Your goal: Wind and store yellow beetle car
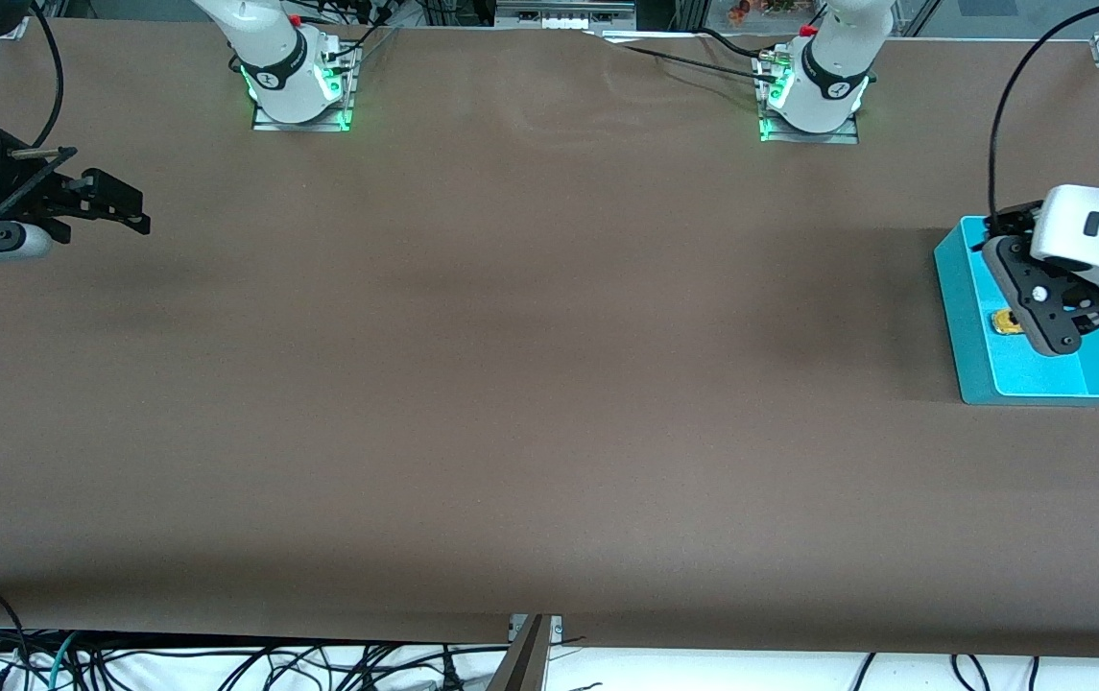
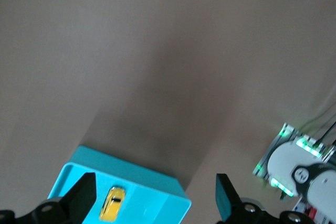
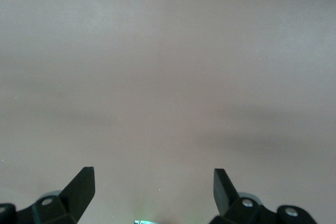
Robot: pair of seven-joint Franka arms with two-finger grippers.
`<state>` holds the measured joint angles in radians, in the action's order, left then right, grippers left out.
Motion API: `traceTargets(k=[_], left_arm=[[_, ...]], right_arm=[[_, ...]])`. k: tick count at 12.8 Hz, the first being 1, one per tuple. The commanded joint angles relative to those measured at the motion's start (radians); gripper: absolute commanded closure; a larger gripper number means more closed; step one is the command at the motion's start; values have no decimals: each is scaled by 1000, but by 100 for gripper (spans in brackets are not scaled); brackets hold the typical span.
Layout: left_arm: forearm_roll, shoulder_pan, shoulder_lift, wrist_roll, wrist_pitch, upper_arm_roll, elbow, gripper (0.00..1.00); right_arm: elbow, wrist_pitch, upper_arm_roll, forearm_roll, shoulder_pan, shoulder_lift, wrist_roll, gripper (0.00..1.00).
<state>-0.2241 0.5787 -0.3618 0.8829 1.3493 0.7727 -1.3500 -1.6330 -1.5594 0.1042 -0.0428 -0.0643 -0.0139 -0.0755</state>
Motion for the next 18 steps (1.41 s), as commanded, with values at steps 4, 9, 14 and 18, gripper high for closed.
traceTargets(k=[4, 9, 14, 18], left_arm=[[57, -273, 18, -233, -15, -233, 91, 0], [279, -518, 216, -598, 267, -617, -154, 0], [270, -635, 412, -713, 409, -771, -437, 0], [269, -635, 411, -768, 406, -773, -436, 0]], right_arm=[[19, 10, -1, 44, 38, 2, 11, 0], [19, 12, -1, 40, 38, 5, 13, 0], [19, 10, -3, 32, 38, 5, 14, 0], [19, 10, -1, 31, 38, 6, 14, 0]])
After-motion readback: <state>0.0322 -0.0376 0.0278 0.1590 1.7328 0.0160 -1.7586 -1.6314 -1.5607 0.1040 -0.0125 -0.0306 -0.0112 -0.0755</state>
